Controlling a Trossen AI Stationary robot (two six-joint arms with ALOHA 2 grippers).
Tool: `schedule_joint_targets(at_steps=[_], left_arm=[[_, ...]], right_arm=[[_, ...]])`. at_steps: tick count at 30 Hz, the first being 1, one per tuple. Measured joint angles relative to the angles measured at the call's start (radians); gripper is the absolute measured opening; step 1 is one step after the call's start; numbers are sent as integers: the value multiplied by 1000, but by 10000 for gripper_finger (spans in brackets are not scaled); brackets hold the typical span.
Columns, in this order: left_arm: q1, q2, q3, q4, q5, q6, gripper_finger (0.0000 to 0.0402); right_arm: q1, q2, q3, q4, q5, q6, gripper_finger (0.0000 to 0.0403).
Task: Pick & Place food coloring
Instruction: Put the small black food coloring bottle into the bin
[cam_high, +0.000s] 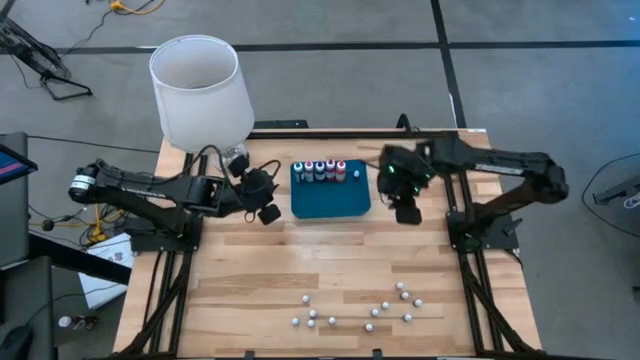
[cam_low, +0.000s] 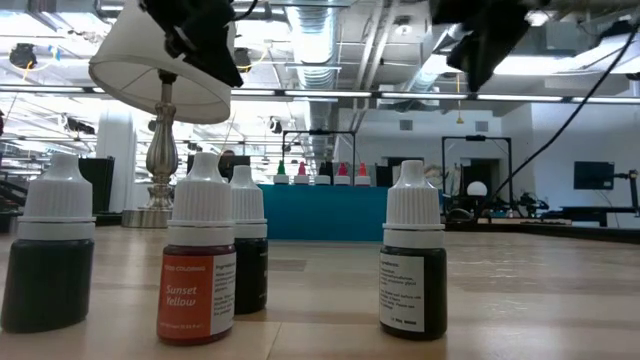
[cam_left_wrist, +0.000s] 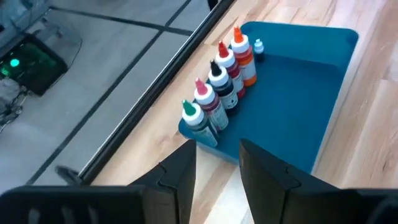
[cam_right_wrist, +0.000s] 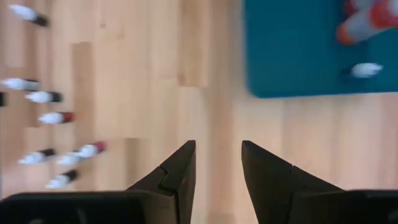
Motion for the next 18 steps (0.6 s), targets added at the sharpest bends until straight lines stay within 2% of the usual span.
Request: schedule_joint_targets(at_steps=[4, 8, 13, 18], left_arm=[[50, 0, 0, 80, 50, 111, 114], [108, 0, 0, 162, 135, 195, 114], [177, 1, 0, 238, 251, 237, 114], [227, 1, 0, 270, 342, 251, 114]], right_arm=[[158, -75, -93, 60, 20, 168, 118], [330, -110, -173, 148, 100, 338, 118], [516, -86, -223, 187, 203, 481, 118], [658, -69, -285, 198, 234, 661, 118]])
